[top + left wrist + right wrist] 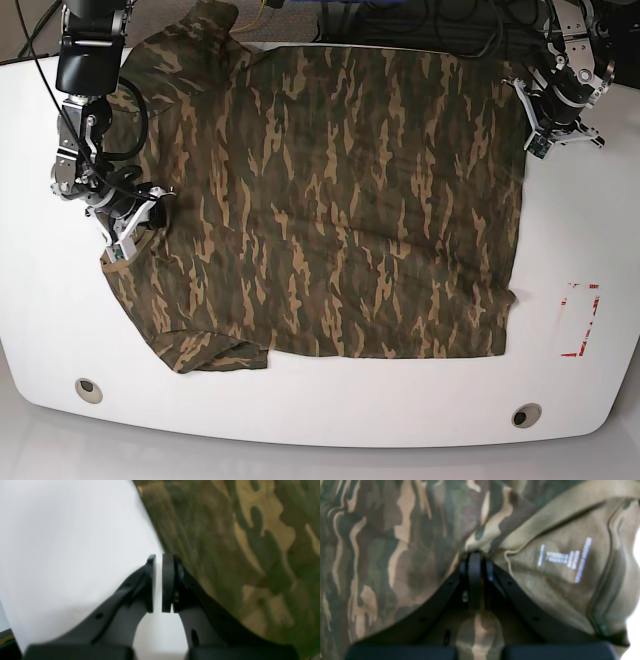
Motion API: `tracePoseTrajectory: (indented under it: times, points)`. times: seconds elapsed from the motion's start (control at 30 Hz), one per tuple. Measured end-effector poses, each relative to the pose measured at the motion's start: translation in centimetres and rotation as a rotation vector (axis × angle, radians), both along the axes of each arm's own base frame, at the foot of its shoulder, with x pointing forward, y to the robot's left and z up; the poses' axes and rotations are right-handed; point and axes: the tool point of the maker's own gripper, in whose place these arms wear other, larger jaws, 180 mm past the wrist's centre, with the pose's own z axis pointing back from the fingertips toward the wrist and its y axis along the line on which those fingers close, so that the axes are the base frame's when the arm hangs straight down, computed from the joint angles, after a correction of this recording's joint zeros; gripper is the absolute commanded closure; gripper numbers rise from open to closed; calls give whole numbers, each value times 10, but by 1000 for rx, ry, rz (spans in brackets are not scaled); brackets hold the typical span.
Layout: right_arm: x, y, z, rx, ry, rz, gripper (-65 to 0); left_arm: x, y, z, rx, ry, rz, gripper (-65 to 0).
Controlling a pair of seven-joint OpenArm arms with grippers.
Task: Layout the t-shirt on the table in an organized manner, then fold the t-shirt properly
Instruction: 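Grasp the shirt fabric near the shoulders with both grippers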
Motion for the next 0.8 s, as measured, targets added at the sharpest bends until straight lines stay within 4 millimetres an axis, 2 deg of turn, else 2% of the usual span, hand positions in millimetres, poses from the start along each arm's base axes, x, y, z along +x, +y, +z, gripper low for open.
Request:
tracePoseTrajectory:
  times: [0.13,0.3,0.6,0.7,0.8]
  points:
    - [-2,12,2,-6,3,32,-115,-1,-4,-3,-18,14,22,-109]
    - [-1,15,4,-3,-1,38,-234,0,6,3,19,30,56,-154]
    - [1,23,5,12,-16,37,-244,21,29,25,24,-55,148,-292]
    - [2,25,10,-4,-25,53,-247,22,37,29,36,-64,170,-320]
    - [6,27,24,-28,-58,74,-247,24,42,36,52,-77,178,-327]
